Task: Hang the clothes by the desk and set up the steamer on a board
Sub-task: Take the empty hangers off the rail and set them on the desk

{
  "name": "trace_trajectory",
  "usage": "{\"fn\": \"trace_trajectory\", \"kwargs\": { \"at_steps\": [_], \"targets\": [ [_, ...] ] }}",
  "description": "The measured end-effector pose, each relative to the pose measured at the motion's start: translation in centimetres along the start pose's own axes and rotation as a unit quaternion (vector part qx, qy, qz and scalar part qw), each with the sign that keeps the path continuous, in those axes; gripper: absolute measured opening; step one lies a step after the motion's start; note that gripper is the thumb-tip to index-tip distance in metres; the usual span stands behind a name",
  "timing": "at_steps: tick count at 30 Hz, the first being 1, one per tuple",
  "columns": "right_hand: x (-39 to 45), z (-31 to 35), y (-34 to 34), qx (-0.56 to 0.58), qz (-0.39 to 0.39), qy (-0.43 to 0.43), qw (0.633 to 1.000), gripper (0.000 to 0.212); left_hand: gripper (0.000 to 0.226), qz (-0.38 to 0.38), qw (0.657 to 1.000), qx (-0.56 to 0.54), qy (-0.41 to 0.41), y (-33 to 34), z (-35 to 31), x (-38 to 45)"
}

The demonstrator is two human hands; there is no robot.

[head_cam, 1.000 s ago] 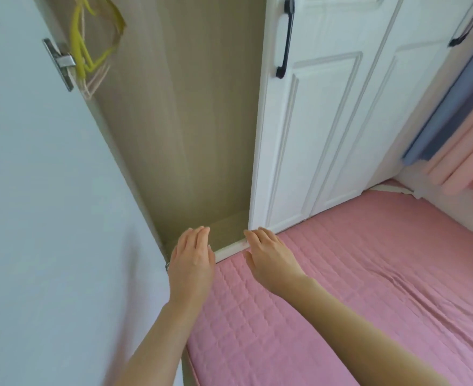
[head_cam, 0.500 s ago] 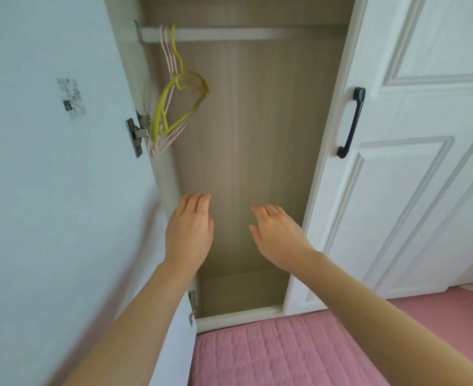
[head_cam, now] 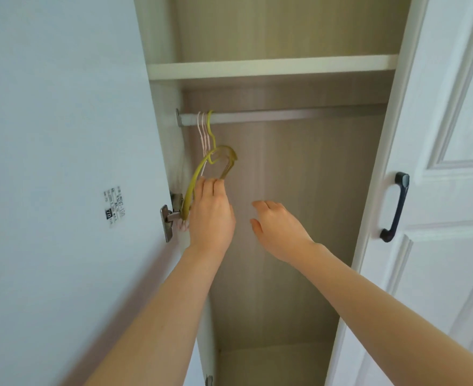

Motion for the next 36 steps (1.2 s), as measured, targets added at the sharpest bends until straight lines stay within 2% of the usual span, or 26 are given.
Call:
{"fn": "trace_trajectory", "kwargs": {
  "at_steps": [4, 10, 14, 17, 21, 24, 27, 31, 36],
  "targets": [
    [2.6, -0.1, -0.9, 0.006, -0.007, -0.002, 1.0, 0.034, 0.041, 0.057, 0.995, -0.009, -0.084, 1.2, 2.1, 3.8],
    [5.4, 0.2, -1.1, 0.051, -0.002, 0.007, 0.999, 0.032, 0.03, 0.125, 0.979, -0.015, -0.163, 3.1, 5.1, 7.0],
    [7.5, -0.2, -0.8, 0.144, -0.001, 0.06, 0.988, 0.031, 0.037, 0.178, 0.938, -0.082, -0.286, 4.1, 7.1, 7.6],
    [8.7, -0.1, -0.6, 0.201, 0.008, 0.098, 0.975, 0.033, 0.036, 0.191, 0.912, -0.126, -0.34, 4.3, 7.7, 8.0],
    [9.7, 0.5, -0.4, 0.254, 0.018, 0.132, 0.958, 0.034, 0.033, 0.179, 0.871, -0.239, -0.391, 5.5, 8.3, 7.6],
    [10.5, 0.4, 0.2, 0.284, 0.029, 0.153, 0.946, 0.033, 0.03, 0.166, 0.826, -0.31, -0.441, 6.9, 8.8, 6.8],
    [11.5, 0.1, 1.1, 0.32, 0.04, 0.18, 0.929, 0.047, 0.027, 0.165, 0.794, -0.36, -0.461, 7.2, 8.6, 6.4],
    [12.6, 0.6, 1.7, 0.365, 0.042, 0.199, 0.909, 0.063, 0.012, 0.178, 0.787, -0.375, -0.457, 7.3, 8.1, 6.4],
    [13.2, 1.2, 2.4, 0.363, 0.075, 0.201, 0.907, 0.029, 0.013, 0.181, 0.767, -0.399, -0.469, 8.3, 8.5, 5.9]
  ]
}}
Point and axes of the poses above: each hand's wrist, its own x-axis towards the middle knuckle, its own y-axis out of the palm, z = x × y, the point moved 8 cm from there along x, towards the middle knuckle, and after that the axes turned 4 degrees about -z, right-handed, at the moved point
